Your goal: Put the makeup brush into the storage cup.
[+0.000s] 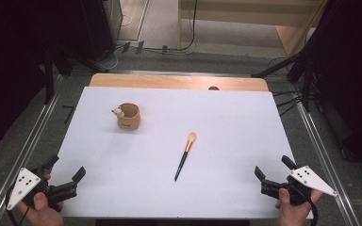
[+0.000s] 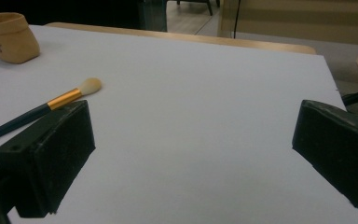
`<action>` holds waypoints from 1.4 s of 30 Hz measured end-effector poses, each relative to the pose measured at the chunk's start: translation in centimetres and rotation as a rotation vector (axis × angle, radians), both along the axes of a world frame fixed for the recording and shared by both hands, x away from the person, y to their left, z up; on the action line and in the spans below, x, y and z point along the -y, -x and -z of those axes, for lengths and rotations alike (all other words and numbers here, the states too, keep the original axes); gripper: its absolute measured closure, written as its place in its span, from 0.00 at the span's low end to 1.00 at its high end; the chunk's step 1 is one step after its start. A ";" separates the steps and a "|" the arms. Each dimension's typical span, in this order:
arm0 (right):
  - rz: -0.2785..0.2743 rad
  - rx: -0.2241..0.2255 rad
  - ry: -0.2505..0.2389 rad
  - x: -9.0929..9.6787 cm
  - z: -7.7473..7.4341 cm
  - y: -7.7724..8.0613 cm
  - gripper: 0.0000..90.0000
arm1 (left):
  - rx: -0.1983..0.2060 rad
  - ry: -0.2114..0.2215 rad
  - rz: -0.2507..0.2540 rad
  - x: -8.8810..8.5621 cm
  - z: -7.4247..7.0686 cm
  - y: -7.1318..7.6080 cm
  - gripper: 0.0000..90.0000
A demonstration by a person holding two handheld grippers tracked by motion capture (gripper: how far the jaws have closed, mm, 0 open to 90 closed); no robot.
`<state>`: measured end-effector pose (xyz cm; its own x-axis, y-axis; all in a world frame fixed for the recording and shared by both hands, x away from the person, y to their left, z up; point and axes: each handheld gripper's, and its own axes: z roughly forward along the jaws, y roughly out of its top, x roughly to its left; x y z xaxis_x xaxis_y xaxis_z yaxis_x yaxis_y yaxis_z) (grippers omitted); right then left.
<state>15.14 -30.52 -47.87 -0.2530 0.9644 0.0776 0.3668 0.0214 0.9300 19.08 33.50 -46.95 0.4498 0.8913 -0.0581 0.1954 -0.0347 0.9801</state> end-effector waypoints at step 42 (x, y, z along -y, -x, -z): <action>-0.218 -0.079 0.043 -8.2 -5.1 -7.8 0.00 | -0.017 -0.002 0.013 0.3 0.5 -0.2 0.00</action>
